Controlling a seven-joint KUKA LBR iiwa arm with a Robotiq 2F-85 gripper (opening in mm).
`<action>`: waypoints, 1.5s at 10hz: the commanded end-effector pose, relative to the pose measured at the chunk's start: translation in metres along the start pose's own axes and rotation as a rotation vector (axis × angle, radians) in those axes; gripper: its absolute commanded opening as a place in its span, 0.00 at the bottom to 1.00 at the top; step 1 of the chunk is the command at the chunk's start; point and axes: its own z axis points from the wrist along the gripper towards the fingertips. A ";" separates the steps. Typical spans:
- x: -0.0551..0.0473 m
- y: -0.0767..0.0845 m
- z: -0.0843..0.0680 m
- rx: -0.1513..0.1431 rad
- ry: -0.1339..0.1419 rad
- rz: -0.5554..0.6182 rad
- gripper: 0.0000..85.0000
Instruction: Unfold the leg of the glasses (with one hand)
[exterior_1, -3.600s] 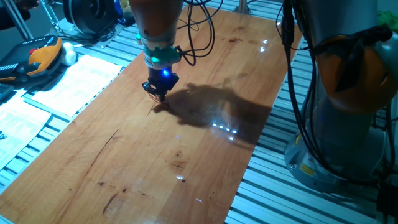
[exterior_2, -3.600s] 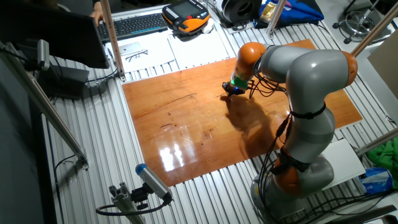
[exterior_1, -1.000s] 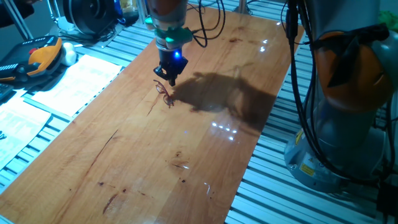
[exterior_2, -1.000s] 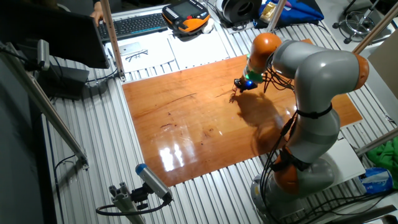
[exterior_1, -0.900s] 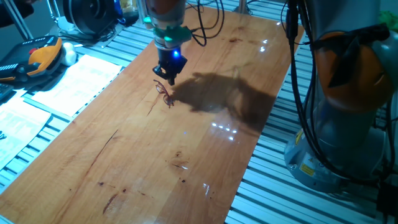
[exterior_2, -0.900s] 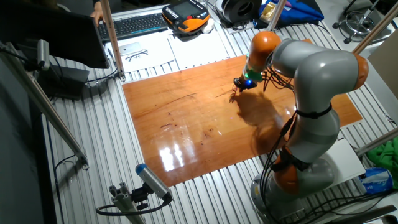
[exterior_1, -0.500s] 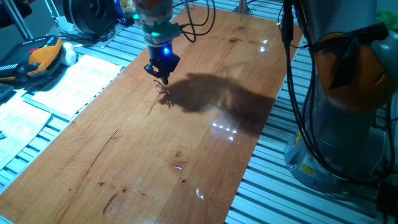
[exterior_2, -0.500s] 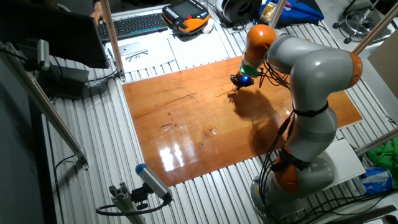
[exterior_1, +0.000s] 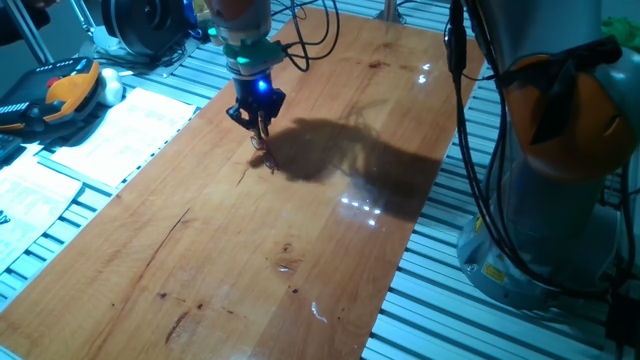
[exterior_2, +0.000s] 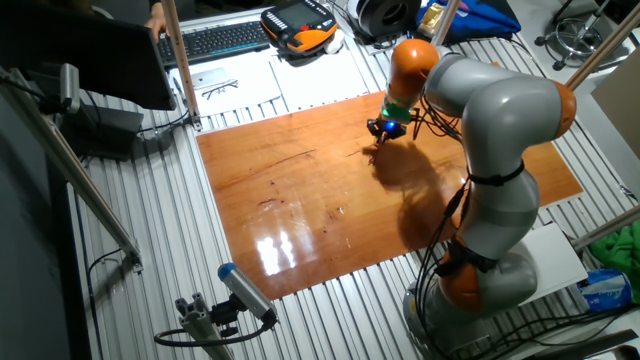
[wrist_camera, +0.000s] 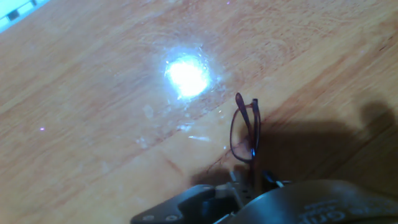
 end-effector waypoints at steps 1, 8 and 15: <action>-0.001 0.000 0.002 -0.003 0.002 0.006 0.80; -0.008 -0.003 0.013 -0.008 0.003 0.001 0.20; -0.005 -0.001 0.005 -0.012 0.014 0.003 0.00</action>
